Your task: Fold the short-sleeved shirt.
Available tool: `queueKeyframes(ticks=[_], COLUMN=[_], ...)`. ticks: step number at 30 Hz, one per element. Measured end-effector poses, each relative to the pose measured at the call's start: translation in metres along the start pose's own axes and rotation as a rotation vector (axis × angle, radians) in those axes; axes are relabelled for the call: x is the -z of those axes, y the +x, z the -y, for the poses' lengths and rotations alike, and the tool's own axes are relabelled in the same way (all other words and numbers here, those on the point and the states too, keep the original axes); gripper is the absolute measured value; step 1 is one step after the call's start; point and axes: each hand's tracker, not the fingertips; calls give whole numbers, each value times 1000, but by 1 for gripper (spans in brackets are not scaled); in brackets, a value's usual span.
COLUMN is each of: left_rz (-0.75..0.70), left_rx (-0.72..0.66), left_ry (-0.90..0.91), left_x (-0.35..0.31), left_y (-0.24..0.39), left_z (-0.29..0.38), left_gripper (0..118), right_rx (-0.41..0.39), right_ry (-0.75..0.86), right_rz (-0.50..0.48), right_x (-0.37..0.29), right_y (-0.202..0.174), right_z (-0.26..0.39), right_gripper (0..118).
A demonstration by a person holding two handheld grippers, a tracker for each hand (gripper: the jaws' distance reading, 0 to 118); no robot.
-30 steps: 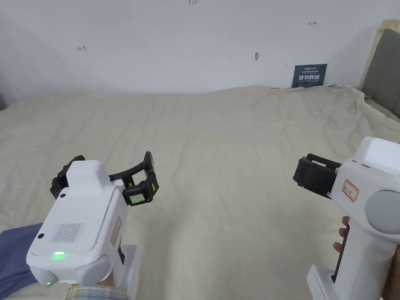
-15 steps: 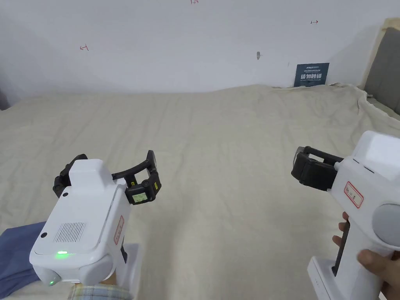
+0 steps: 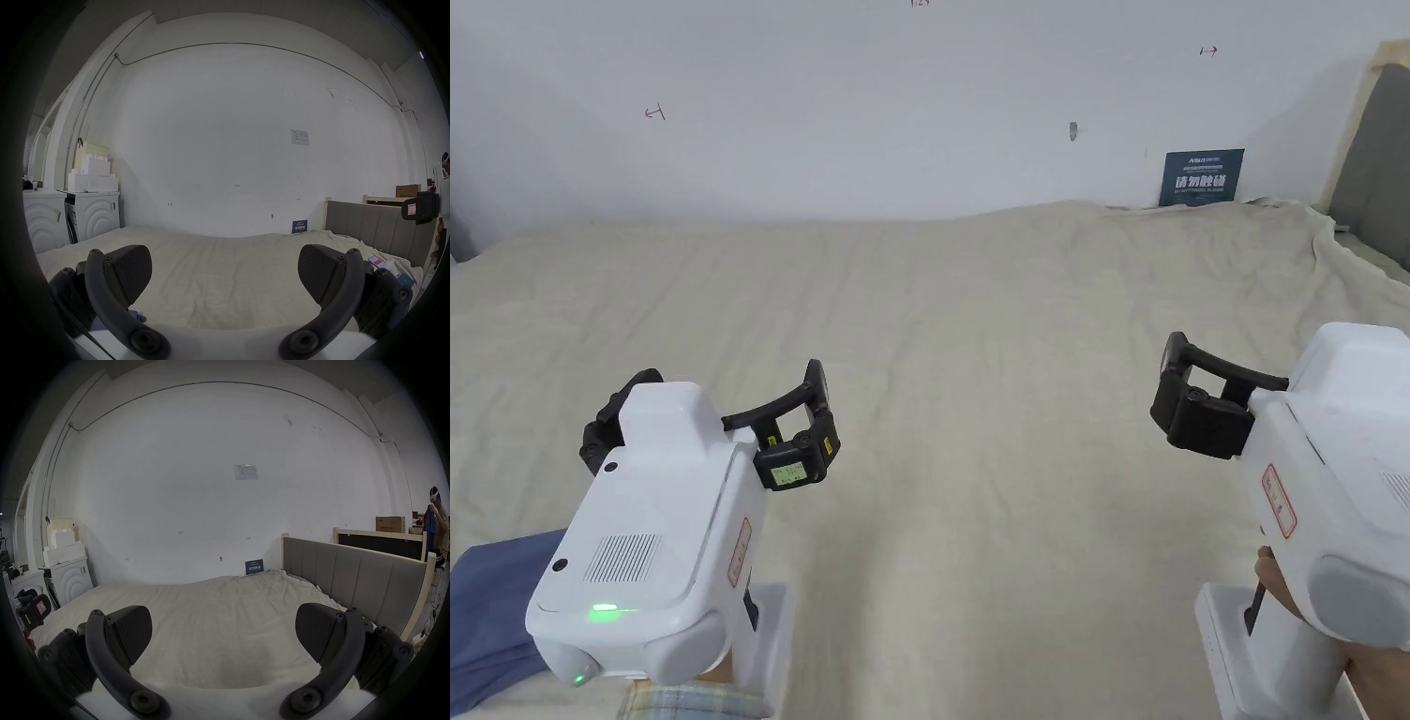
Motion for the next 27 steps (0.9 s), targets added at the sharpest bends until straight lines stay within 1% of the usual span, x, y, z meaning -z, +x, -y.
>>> queueKeyframes(ticks=[6,17,27], left_rz=[-2,3,2], left_rx=[3,6,8], left_ry=[-3,-5,-3], left_x=[0,0,-1], left_y=[1,1,2], left_z=[1,0,0], left_gripper=[118,118,118], right_rx=[-28,-53,-58], right_ry=[28,42,44], right_rz=[-10,-11,-13], right_x=[-3,-6,-7], right_y=[3,4,4], right_z=[1,1,0], right_gripper=[116,116,116])
